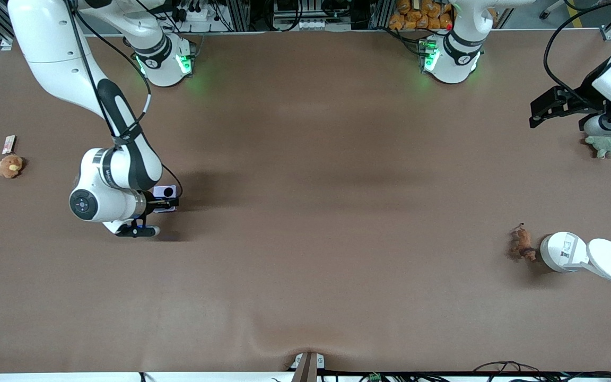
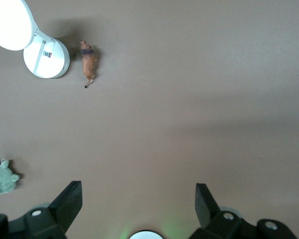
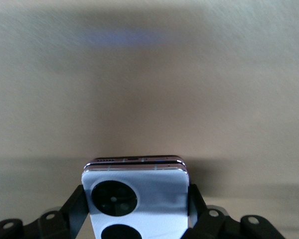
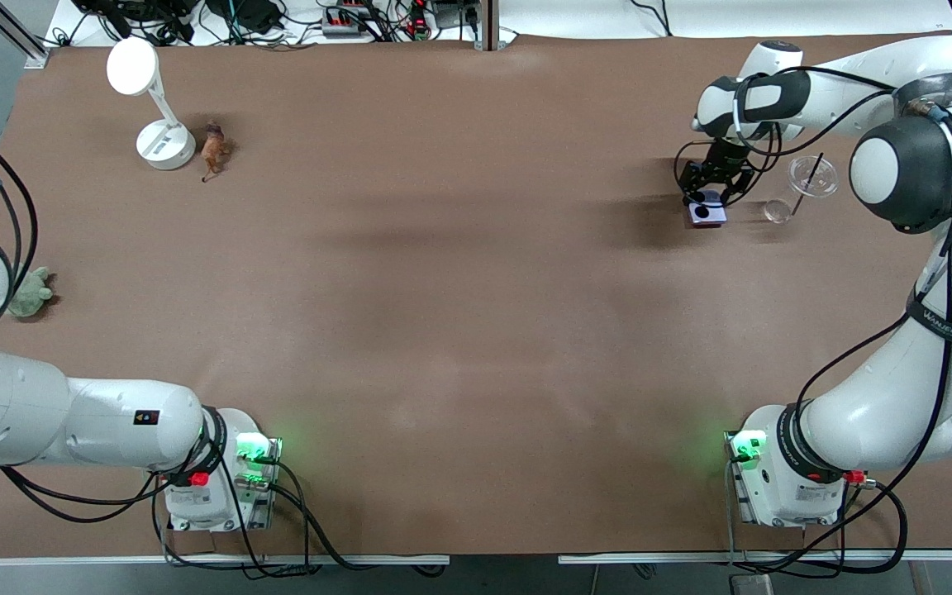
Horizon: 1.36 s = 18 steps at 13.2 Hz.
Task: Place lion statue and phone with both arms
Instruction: 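Carry the white phone with the right gripper toward the glass cup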
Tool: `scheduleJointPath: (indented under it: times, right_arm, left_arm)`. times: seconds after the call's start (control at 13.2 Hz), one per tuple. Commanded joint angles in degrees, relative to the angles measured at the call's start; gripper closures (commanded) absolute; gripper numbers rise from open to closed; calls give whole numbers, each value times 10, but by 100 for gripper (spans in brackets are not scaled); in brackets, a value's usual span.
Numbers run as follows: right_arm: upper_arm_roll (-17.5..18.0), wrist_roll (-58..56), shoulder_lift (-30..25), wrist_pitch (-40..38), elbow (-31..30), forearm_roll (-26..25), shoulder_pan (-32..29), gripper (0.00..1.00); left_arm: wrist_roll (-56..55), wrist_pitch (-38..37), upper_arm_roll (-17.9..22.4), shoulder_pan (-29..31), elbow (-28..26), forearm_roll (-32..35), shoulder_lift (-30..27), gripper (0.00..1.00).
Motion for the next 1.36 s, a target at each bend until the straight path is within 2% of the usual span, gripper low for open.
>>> scheduleJointPath:
  times: [0.0, 0.08, 0.23, 0.3, 0.53, 0.61, 0.99, 1.29]
  right_arm:
    - [-6, -17, -28, -11, -22, -3, -9, 75]
    - [-6, -16, -28, -16, -20, -2, -9, 1]
    - [-6, -15, -28, -32, -3, -1, -9, 0]
    - [-6, -15, -28, -63, 22, -1, -10, 0]
    - [-6, -12, -18, -218, 154, -2, -11, 0]
    - [-6, -12, -15, -246, 191, -2, -11, 0]
    - [-4, -18, -16, -258, 315, -4, 14, 0]
    - [-5, -12, -18, -280, 451, -74, 25, 0]
  left_arm:
    - [11, -12, -1, 3, 14, -4, 5, 0]
    - [11, -12, -1, 3, 14, -4, 7, 0]
    - [11, -12, -1, 3, 13, -4, 10, 0]
    - [10, -12, 0, 3, 14, -4, 13, 0]
    - [10, -12, 0, 3, 16, -3, 13, 0]
    - [10, -12, 0, 3, 16, -4, 12, 0]
    - [8, -10, 0, 3, 18, -3, 13, 0]
    - [3, -10, -1, 1, 21, 1, 13, 0]
